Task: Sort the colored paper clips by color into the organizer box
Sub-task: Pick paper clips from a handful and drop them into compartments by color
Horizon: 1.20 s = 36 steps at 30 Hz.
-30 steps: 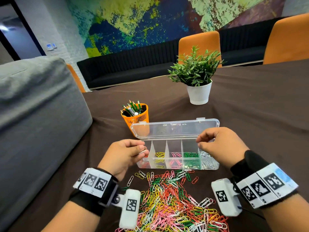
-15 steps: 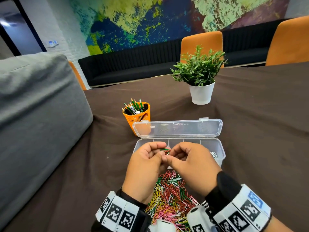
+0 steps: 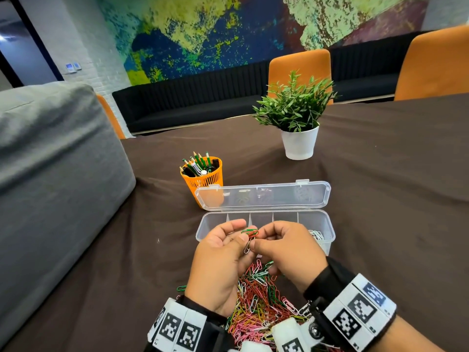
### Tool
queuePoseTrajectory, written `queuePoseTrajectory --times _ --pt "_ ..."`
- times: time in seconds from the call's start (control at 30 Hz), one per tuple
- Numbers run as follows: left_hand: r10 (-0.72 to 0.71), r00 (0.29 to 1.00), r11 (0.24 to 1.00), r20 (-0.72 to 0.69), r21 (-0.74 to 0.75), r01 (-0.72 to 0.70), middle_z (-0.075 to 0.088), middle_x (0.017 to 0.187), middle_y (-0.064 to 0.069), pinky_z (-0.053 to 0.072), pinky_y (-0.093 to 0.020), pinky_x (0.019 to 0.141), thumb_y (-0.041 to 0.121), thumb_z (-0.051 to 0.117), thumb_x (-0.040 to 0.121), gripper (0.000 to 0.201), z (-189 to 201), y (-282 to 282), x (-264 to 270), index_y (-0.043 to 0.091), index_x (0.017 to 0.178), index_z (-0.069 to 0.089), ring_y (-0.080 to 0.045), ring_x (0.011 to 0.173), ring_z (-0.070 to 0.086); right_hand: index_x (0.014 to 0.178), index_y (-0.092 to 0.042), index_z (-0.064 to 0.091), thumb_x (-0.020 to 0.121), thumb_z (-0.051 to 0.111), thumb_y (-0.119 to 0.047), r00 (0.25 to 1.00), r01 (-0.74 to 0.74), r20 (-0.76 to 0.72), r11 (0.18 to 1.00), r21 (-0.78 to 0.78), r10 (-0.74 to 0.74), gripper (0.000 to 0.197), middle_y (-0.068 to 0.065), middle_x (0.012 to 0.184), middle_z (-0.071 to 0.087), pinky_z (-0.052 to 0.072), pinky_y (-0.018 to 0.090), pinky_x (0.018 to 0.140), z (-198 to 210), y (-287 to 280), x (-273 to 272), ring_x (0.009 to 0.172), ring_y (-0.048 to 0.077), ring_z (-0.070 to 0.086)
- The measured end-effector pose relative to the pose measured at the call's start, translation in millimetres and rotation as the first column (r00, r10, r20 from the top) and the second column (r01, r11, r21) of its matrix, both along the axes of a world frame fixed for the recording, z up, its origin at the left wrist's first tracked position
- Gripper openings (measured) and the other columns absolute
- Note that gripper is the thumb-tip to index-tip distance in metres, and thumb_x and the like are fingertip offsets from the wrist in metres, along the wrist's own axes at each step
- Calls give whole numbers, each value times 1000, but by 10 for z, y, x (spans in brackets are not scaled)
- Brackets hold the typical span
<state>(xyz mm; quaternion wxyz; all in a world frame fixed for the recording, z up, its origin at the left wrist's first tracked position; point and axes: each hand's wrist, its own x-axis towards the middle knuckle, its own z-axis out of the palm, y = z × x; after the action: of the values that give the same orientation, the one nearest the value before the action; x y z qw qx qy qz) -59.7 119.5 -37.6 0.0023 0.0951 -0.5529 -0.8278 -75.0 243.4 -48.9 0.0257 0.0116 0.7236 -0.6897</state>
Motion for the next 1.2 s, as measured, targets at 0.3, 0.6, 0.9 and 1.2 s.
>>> queuePoseTrajectory --times 0.3,0.6,0.9,1.2 --pt "102 993 994 -68 -26 -104 73 97 -21 61 -26 60 -8 51 96 18 16 -143 -35 3 110 58 -23 78 74 66 -16 56 77 63 -7 987 116 -147 938 326 -71 16 -5 62 62 43 24 53 110 406 -189 55 9 54" --pt "46 998 994 -48 -101 -50 72 93 -26 59 -19 61 -10 61 89 14 26 -336 -120 -4 101 65 -20 74 69 77 -28 62 77 66 -14 978 208 -159 721 661 -137 14 -10 75 66 47 24 66 113 1006 -368 73 10 63" --pt "-116 993 991 -23 -68 114 73 87 -26 58 -19 59 -9 67 83 18 109 -120 -6 -7 100 65 -23 71 70 82 -8 70 85 73 -13 958 -212 -149 953 215 246 7 8 71 72 43 17 49 240 331 -56 54 9 56" --pt "45 999 992 -13 -116 -46 73 96 -27 60 -20 63 -10 53 95 17 122 -606 -277 -8 107 65 -25 81 75 77 -11 72 84 69 -2 969 105 -238 982 156 -65 12 7 68 70 44 23 47 293 702 -245 54 12 57"
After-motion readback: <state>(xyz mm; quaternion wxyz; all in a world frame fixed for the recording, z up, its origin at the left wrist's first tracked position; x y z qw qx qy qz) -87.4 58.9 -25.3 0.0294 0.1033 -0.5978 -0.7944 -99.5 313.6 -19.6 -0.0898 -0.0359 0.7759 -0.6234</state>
